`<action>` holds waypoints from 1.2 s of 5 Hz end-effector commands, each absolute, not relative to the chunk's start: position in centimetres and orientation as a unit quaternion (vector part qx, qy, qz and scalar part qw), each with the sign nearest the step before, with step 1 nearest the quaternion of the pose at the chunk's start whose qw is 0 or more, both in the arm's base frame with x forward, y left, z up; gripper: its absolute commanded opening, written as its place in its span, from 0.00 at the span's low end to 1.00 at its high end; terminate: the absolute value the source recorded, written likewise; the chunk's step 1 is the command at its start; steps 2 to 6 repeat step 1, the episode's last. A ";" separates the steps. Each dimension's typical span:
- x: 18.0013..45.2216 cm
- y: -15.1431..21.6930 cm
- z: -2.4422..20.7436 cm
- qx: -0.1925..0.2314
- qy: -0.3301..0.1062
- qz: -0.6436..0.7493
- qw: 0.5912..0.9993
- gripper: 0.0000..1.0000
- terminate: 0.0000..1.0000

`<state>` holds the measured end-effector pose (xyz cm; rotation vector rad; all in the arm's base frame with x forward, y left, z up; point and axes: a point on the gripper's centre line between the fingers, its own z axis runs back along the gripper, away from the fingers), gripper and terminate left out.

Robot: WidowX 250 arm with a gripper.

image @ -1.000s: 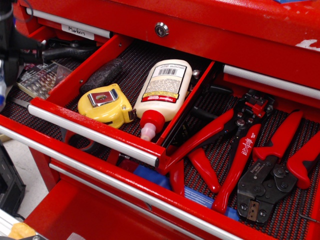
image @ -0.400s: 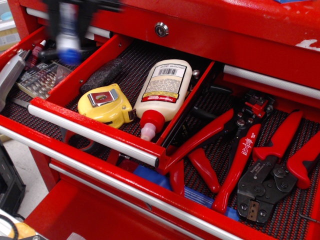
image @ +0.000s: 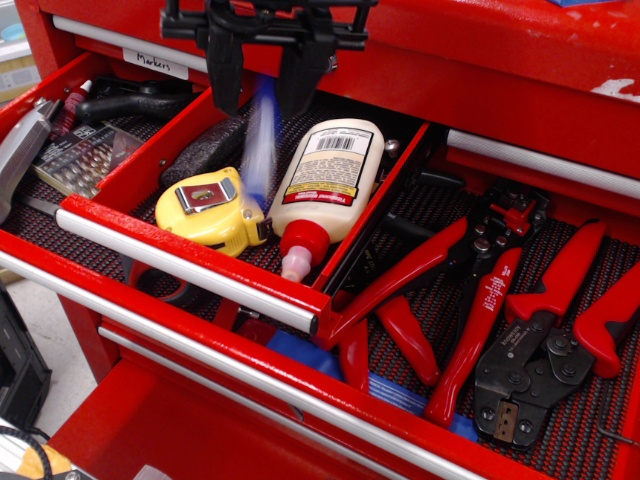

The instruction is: Pick up blue pen and put into drawer

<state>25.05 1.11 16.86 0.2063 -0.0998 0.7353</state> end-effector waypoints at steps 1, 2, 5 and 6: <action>24.4 0.6 18.3 0.093 -0.065 0.353 0.929 1.00 1.00; 24.4 0.6 18.3 0.093 -0.065 0.353 0.929 1.00 1.00; 24.4 0.6 18.3 0.093 -0.065 0.353 0.929 1.00 1.00; 24.4 0.6 18.3 0.093 -0.065 0.353 0.929 1.00 1.00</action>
